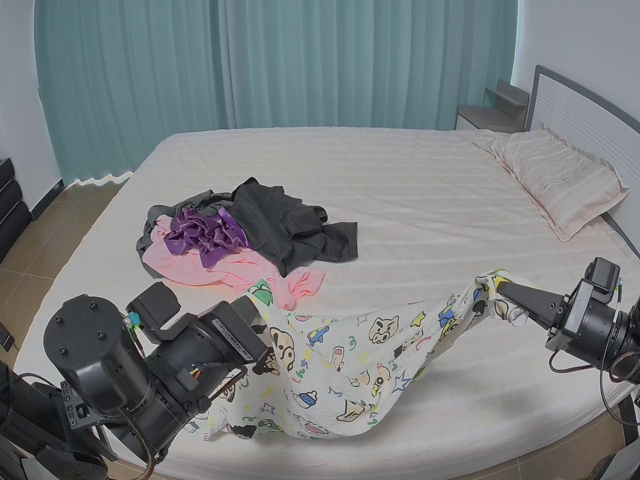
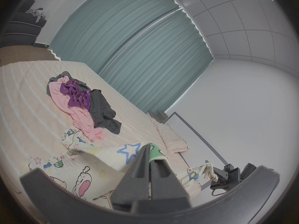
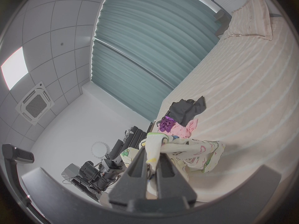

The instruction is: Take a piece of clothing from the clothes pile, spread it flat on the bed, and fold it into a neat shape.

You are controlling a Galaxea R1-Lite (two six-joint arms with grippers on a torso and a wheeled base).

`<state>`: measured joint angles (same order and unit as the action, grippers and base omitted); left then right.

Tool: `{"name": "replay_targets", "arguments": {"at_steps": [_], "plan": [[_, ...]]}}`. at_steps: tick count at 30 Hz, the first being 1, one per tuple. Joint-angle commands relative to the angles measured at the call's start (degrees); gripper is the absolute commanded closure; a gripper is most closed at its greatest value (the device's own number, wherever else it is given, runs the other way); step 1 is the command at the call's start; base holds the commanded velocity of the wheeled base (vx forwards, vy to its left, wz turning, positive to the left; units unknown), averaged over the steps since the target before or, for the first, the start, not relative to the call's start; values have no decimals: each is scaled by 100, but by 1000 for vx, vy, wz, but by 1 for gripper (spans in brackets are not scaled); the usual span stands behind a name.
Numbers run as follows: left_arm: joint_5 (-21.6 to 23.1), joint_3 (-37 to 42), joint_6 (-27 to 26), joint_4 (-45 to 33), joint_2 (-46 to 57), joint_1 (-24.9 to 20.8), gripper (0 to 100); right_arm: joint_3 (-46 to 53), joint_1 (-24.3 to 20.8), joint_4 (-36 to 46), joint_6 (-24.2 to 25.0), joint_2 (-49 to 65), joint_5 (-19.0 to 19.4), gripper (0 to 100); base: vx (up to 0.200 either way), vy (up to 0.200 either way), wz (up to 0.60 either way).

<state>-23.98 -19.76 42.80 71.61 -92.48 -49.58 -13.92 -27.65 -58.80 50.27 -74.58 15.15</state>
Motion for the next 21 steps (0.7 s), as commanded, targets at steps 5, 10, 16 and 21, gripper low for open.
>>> {"name": "replay_targets", "arguments": {"at_steps": [5,10,16,21], "plan": [[-2,-1,0,2,2,1,100,3,23,0,0,-12,5,100,0,-200,0],[-2,-1,-9,2,2,1,100,3,23,0,-9,-4,5,100,0,-200,0],[-2,-1,-9,2,2,10,100,3,23,0,-9,-4,5,100,0,-200,0],[-2,-1,-9,2,2,10,100,3,31,0,-9,-4,5,100,0,-200,0]]}}
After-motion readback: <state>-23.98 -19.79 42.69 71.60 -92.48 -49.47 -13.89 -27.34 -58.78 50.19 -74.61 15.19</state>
